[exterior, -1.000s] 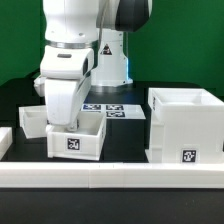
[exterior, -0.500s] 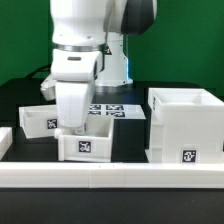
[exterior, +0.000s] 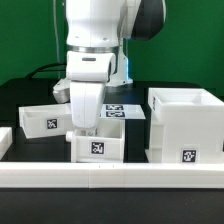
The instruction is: Assemble drawer
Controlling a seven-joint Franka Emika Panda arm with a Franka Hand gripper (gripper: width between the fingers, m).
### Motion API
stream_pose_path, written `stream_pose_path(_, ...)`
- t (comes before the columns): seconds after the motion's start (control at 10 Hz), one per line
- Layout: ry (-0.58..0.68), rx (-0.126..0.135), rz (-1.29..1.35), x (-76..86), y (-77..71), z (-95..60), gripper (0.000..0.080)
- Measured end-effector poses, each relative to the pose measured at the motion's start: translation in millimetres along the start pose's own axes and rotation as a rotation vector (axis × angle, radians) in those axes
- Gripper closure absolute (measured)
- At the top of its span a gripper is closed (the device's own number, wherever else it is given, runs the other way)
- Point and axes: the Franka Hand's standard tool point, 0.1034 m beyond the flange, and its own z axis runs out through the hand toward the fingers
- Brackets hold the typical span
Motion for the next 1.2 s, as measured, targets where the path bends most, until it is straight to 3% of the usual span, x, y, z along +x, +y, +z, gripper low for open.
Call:
stream_pose_path(0.1,0.0,-0.016,0.003,1.0,1.7,0.0,0.0758)
stream_pose_path(0.3,-0.002,0.002,-0.006,16.5,7.5,0.7,0.0758)
stream_pose_path(0.5,0.003,-0.002,-0.018,25.5,16.4,0.0,0.0758)
stream_pose_path(0.6,0.005,-0.004,-0.021,27.9,17.5,-0.3,0.0758)
stream_pose_path(0.8,0.008,-0.034,-0.019,27.9,17.8,1.0,0.0758)
stream_pose_path(1.2,0.008,-0.027,-0.001,32.1,18.3,3.2,0.0758)
